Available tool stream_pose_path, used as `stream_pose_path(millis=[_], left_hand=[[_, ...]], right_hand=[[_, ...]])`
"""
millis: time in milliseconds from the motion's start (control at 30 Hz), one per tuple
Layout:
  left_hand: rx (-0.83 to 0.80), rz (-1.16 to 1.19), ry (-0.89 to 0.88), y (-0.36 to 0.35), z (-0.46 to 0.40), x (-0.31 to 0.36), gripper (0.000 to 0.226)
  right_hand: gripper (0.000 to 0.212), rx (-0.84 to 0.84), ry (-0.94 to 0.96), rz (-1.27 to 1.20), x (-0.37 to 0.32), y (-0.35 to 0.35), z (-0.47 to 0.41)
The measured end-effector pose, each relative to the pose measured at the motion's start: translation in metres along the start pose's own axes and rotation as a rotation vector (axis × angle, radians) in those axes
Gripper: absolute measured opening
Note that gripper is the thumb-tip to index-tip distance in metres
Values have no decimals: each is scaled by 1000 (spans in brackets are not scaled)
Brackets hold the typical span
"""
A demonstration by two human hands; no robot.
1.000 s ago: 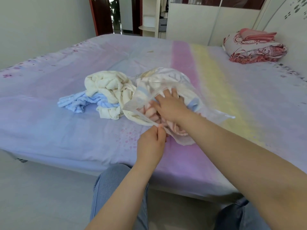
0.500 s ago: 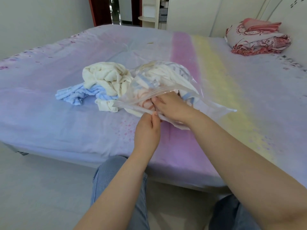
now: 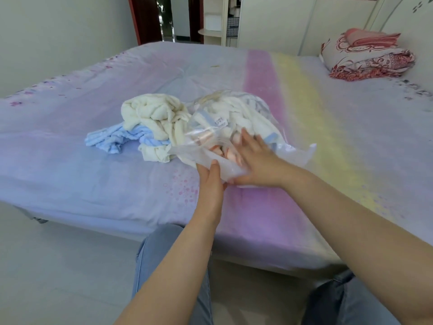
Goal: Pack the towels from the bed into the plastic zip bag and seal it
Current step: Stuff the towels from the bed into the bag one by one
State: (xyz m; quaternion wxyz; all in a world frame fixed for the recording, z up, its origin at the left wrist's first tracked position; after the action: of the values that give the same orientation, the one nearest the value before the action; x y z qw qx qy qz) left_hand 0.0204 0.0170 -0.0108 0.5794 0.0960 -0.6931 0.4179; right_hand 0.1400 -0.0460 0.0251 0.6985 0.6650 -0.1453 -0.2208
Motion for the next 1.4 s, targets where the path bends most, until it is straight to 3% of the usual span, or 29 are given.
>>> stream_pose_path(millis=[100, 233, 433, 633, 700, 767, 900, 1000, 1200, 1400], left_hand=[[-51, -25, 61, -2, -25, -1, 46], [-88, -135, 44, -14, -61, 12, 46], [-94, -235, 122, -19, -125, 13, 45], [104, -623, -62, 4, -140, 17, 22], [113, -636, -94, 8, -125, 23, 18], [119, -651, -95, 16, -109, 22, 13], [132, -757, -81, 32, -83, 14, 21], [156, -786, -75, 43, -74, 12, 22], [93, -951, -104, 54, -76, 15, 21], [-19, -1185, -239, 47, -73, 19, 25]], right_hand=[[120, -6, -40, 57, 1, -28, -14], [103, 46, -159, 53, 11, -27, -46], [82, -46, -194, 5, 38, -26, -110], [59, -38, -95, -89, 38, -2, -113], [52, 56, -95, -193, 33, 25, -95], [36, 253, -133, -224, 36, 60, -80], [42, 572, -273, -265, 48, 110, -61], [42, 596, -301, -399, 47, 116, -58], [24, 834, -436, -81, 36, 124, -22], [32, 963, -400, -234, 21, 140, -8]])
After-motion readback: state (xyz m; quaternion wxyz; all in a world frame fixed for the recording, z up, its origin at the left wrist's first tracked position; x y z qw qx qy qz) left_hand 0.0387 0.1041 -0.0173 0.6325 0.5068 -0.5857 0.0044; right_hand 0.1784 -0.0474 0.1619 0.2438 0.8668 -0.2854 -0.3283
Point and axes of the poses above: each hand's wrist, its own z-axis away from the middle knuckle, its own y-axis out of the back of the hand, x = y × z, the point moved 7 cm from there along -z, towards the middle knuckle, and after that the axes turned 8 degrees about z, right-handed, at the moved point
